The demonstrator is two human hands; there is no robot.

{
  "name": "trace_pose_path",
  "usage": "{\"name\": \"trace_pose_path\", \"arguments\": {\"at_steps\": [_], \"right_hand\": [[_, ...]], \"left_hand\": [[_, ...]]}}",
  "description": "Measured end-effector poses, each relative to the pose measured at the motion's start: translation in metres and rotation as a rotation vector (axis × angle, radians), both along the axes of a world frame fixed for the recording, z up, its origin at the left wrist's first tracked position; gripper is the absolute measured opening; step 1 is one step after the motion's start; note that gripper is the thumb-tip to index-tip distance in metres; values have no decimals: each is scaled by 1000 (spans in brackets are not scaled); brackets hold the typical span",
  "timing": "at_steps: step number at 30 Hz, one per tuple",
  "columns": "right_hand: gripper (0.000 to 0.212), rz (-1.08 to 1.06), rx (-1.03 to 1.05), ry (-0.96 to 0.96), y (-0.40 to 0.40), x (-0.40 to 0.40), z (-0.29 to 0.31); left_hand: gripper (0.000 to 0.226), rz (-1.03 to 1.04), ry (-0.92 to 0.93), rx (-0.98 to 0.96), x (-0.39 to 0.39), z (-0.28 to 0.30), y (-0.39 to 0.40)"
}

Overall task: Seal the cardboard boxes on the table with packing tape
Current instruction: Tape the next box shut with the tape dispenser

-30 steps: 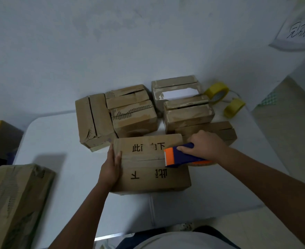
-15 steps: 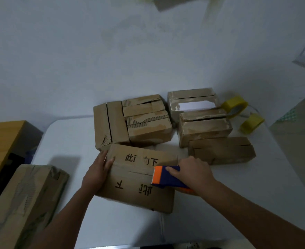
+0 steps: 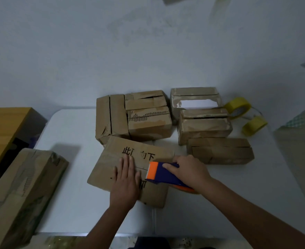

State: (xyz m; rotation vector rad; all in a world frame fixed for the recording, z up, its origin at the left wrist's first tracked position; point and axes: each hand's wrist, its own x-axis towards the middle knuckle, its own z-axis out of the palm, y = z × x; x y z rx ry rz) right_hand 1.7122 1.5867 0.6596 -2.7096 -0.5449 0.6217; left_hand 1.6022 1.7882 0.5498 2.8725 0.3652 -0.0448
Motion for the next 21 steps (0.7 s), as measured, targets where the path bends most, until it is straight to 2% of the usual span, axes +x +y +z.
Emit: {"name": "trace_pose_path", "arguments": {"at_steps": [4,11,17,21], "right_hand": [[43,60,117,182,-15,13,1],[38,81,301,311,-28,18,-7],[35,87,408,319,-44,17,-14],[36,88,351,317,-70,23,-19]], "left_hand": [[64,-11,-6,17,-3,-1,2],[71,8,-27,-11,-3,2,0],[68,-8,10,15,-3,2,-1],[66,-26,21,23,-3,2,-2]]}}
